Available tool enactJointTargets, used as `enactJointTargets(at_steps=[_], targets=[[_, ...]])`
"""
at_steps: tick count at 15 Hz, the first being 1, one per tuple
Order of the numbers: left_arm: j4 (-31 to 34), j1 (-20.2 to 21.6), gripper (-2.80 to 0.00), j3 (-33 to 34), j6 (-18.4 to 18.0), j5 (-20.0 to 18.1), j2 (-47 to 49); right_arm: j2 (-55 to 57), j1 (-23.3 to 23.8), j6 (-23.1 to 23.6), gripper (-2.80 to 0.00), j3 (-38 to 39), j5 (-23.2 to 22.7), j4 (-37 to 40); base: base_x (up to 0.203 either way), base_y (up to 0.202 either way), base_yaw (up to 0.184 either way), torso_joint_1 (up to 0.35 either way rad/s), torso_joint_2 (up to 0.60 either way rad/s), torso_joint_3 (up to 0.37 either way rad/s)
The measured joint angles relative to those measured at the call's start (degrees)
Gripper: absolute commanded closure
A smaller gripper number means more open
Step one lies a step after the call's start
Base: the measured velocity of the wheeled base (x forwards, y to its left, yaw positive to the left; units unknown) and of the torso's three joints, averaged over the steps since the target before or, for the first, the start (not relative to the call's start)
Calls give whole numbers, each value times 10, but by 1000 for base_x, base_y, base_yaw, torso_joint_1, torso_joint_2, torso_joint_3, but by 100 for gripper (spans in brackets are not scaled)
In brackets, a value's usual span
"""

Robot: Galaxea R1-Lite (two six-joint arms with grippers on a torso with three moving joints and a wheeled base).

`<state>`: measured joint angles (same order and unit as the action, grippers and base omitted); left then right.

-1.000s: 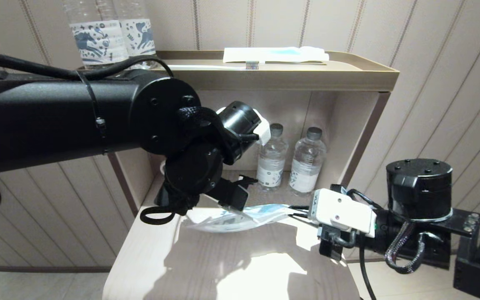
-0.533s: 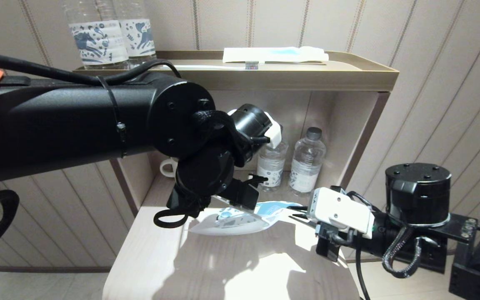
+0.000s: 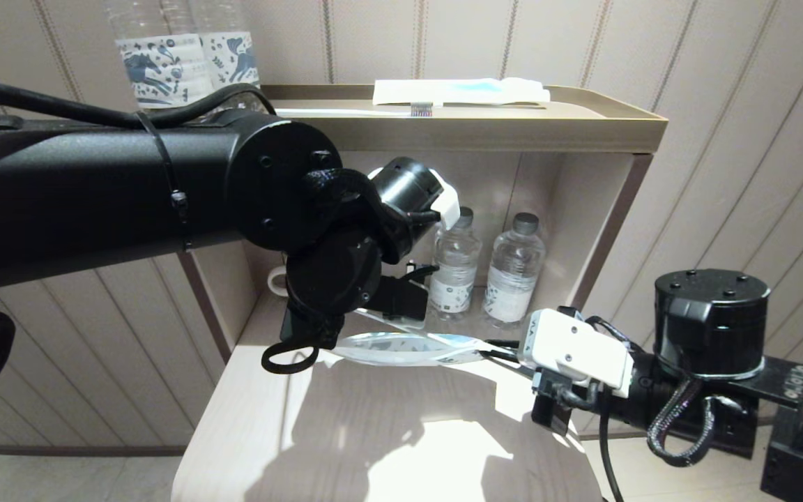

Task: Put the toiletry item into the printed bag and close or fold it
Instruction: Place the comb into the storage bag

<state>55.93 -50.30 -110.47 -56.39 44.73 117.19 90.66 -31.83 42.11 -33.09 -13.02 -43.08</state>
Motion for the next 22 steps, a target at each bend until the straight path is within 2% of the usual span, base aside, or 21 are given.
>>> enactJointTargets(at_steps=[8,12,22], targets=[[-36,4,0,0,17,25,11,1,5,-7,0,-18,28,-1,0,0,0,0,0,0],[-74,5,0,0,17,35,7,2,5,-8,0,-28,53,-1,0,0,0,0,0,0],[-82,-9,0,0,45,36,-4,10,5,-20,0,-49,77,-1,0,0,0,0,0,0]])
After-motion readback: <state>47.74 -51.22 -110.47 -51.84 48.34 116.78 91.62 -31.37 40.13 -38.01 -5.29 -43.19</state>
